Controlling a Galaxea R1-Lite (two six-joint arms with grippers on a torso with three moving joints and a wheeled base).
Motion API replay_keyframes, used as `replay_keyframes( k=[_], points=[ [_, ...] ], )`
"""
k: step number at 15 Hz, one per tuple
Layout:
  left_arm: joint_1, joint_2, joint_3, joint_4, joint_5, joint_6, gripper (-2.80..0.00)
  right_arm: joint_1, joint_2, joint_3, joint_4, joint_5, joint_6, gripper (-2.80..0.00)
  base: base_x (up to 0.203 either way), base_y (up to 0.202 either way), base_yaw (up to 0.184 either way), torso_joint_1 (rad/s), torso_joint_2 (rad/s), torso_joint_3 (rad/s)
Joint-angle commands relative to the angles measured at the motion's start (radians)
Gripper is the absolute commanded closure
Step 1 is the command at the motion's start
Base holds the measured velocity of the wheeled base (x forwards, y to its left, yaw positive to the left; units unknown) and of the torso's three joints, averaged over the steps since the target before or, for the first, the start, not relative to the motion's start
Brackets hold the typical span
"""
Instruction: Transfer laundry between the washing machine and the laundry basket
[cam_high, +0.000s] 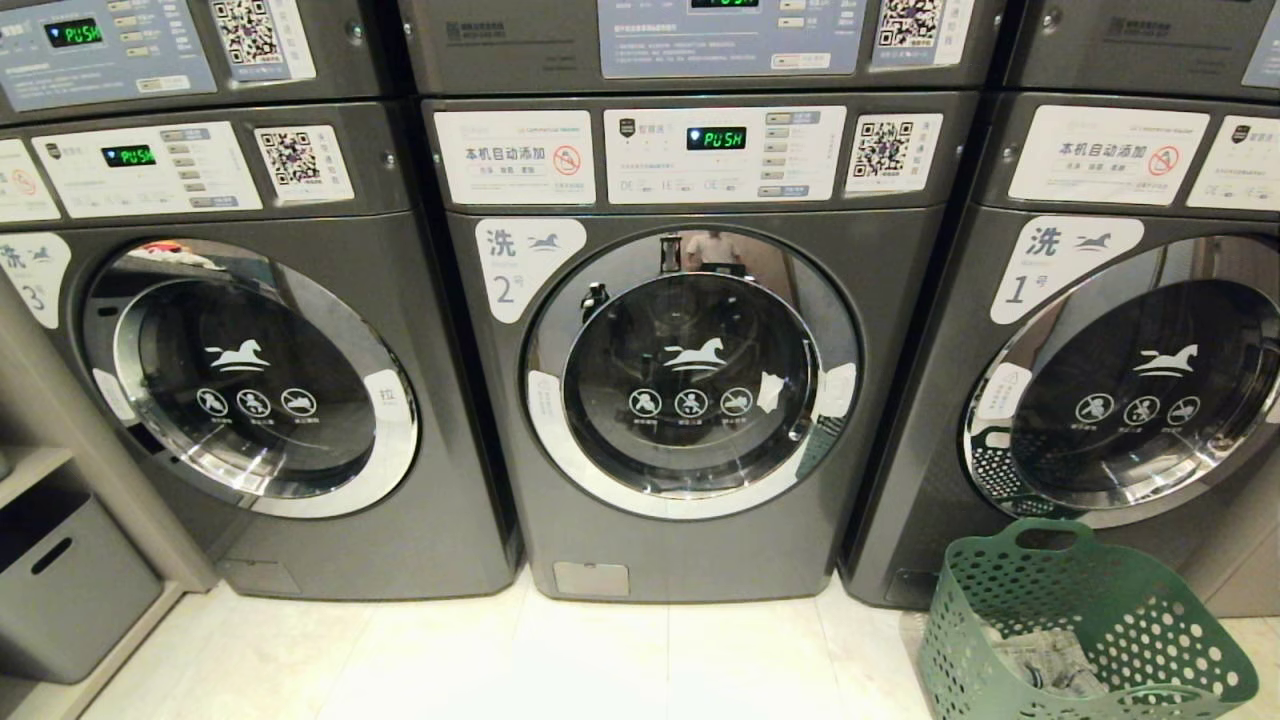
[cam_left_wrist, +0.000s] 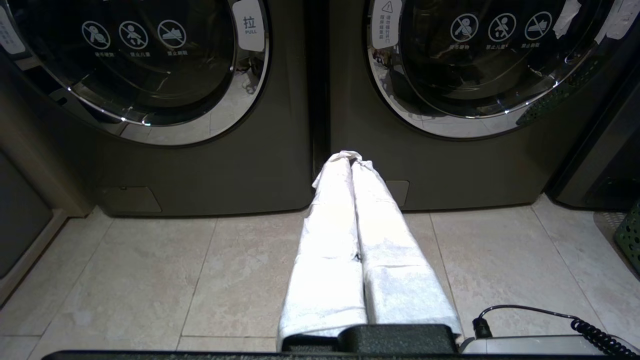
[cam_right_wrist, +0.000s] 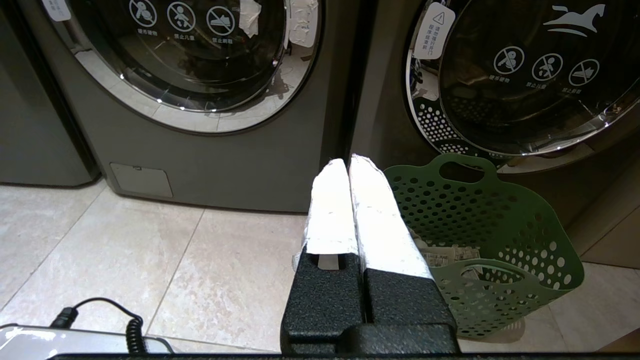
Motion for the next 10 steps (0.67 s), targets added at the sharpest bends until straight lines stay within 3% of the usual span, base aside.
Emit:
replay_keyframes(
  k=[1,10],
  points=[
    [0.000,0.000,0.000,0.000,0.001,-0.002,0.00,0.000,0.003,0.001,0.001,0.000,0.000,0.00,0.000,0.000,0.000,0.000,0.00,0.000],
    [0.000,0.000,-0.001,0.000,0.003,-0.018,0.00,0.000,0.002,0.002,0.001,0.000,0.002,0.00,0.000,0.000,0.000,0.000,0.00,0.000]
  ],
)
